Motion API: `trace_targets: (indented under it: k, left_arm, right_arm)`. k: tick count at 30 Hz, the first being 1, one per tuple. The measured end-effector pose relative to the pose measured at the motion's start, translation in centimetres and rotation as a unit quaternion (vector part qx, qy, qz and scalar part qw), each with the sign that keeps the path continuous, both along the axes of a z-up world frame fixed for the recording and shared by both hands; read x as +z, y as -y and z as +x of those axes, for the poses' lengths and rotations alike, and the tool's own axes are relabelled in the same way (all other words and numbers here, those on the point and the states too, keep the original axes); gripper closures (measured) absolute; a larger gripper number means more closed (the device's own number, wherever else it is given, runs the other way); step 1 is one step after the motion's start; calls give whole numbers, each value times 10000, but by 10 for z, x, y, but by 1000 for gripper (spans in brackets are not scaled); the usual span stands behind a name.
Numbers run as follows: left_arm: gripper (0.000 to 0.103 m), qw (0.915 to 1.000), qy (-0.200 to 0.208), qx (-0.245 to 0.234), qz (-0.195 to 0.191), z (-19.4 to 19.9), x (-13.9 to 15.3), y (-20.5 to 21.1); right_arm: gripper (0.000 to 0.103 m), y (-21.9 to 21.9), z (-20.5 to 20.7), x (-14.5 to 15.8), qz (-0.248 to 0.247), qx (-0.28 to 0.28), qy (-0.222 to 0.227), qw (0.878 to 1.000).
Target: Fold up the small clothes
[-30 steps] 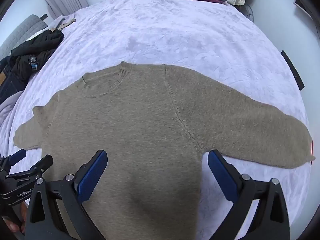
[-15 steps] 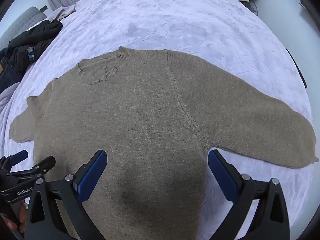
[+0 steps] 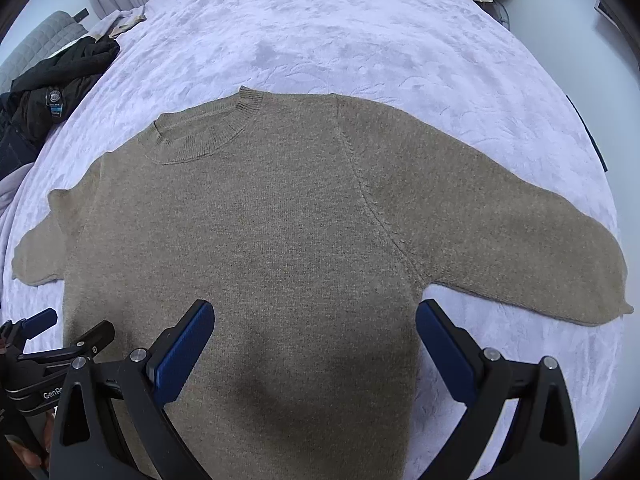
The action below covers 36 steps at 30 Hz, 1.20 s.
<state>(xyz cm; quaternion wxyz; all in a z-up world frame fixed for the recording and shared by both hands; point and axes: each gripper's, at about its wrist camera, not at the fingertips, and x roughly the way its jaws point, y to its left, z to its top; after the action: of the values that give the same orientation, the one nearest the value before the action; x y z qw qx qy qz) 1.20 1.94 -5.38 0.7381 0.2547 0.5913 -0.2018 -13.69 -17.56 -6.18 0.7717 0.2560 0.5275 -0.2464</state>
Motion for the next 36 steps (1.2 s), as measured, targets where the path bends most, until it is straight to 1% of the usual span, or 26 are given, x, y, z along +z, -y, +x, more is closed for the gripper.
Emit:
trace_targets:
  k: [2, 5, 6, 8, 9, 14, 15, 17, 18, 21, 36]
  left_arm:
    - [0, 10000, -18, 5, -28, 0, -1, -6]
    - [0, 10000, 17, 51, -16, -4, 0, -1]
    - [0, 10000, 15, 75, -9, 1, 2, 4]
    - [0, 10000, 22, 67, -25, 2, 3, -2]
    - [0, 10000, 29, 72, 4, 1, 1, 4]
    - [0, 10000, 49, 70, 32, -1, 4, -1]
    - [0, 9999, 51, 91, 55, 1, 4, 8]
    - [0, 9999, 63, 87, 67, 1, 5, 9]
    - [0, 9999, 66, 101, 84, 1, 5, 16]
    - [0, 9999, 56, 115, 92, 6, 5, 18]
    - [0, 9998, 101, 93, 126, 12, 4, 9]
  right_arm:
    - [2, -1, 1, -1, -2, 22, -25, 10000]
    - [2, -3, 3, -3, -4, 22, -68, 10000]
    - [2, -2, 4, -4, 8, 30, -78, 10000]
    - [2, -2, 5, -6, 29, 29, -80, 10000]
    - [2, -3, 5, -6, 30, 35, -81, 10000]
    - [2, -6, 9, -10, 3, 59, -156, 9999]
    - [2, -6, 10, -10, 3, 57, -168, 9998]
    - [2, -6, 10, -11, 22, 42, -171, 9998]
    - [2, -6, 10, -12, 32, 32, -177, 9998]
    - [2, -7, 10, -13, 32, 32, -197, 9998]
    - [2, -4, 15, -20, 65, 53, -298, 9995]
